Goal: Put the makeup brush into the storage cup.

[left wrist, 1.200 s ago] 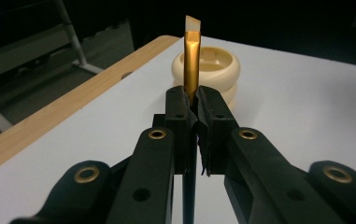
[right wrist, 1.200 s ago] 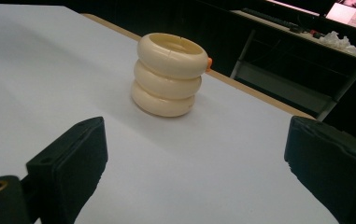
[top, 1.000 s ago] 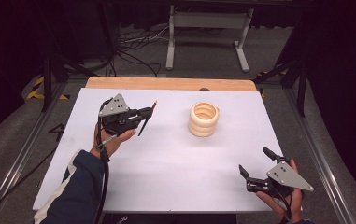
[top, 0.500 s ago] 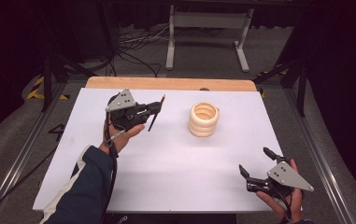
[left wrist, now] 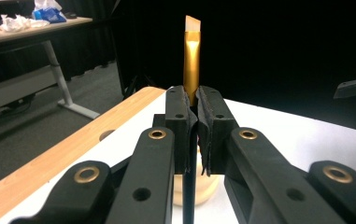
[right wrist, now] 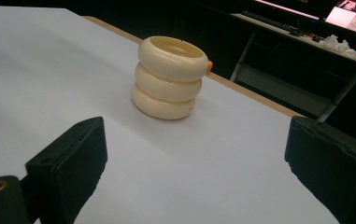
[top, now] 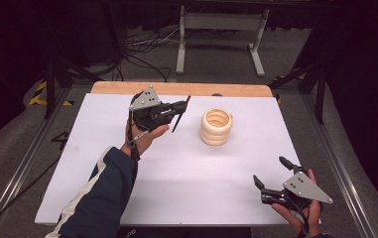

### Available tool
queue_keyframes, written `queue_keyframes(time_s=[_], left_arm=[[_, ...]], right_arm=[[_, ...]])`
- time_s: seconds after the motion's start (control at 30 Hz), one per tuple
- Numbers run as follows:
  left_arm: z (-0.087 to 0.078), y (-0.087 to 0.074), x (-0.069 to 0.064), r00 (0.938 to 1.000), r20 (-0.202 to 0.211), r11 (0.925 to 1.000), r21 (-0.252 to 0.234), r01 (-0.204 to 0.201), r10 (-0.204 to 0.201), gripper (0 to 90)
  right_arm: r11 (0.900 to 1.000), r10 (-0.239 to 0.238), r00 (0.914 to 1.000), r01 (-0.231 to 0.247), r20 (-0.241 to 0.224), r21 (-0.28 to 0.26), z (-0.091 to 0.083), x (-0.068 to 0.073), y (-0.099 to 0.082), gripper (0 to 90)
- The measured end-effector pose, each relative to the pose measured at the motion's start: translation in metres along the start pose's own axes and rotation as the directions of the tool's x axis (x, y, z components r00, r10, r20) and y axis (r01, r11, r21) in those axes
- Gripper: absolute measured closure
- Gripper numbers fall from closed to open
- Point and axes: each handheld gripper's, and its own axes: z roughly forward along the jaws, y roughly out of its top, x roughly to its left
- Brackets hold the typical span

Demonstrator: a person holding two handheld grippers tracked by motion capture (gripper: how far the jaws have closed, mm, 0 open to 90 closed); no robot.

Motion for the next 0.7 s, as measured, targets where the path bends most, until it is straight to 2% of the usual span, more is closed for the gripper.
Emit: queue_keyframes(time_s=[0.03,0.17,0.37,0.7], left_arm=[[0.002,0.001,-0.001,1.0000,0.004,1.0000,-0.001,0.006,-0.006,83.4],[0.012,0.009,-0.004,0.9994,0.012,0.9995,-0.010,-0.032,0.032,83.4],[0.025,0.016,-0.006,0.9988,0.046,0.9971,-0.075,-0.017,0.020,83.4],[0.047,0.025,-0.013,0.9963,0.072,0.9952,-0.089,-0.040,0.046,83.4]], right_arm=[[1.0000,0.002,1.0000,-0.002,0.001,-0.001,0.000,0.000,0.000,6.4],[1.0000,0.001,1.0000,-0.001,0.001,0.000,0.000,-0.001,0.000,6.4],[1.0000,0.001,1.0000,-0.001,0.002,-0.001,0.001,-0.001,-0.001,6.4],[1.0000,0.001,1.0000,-0.001,0.001,-0.002,0.001,-0.002,-0.001,6.4]])
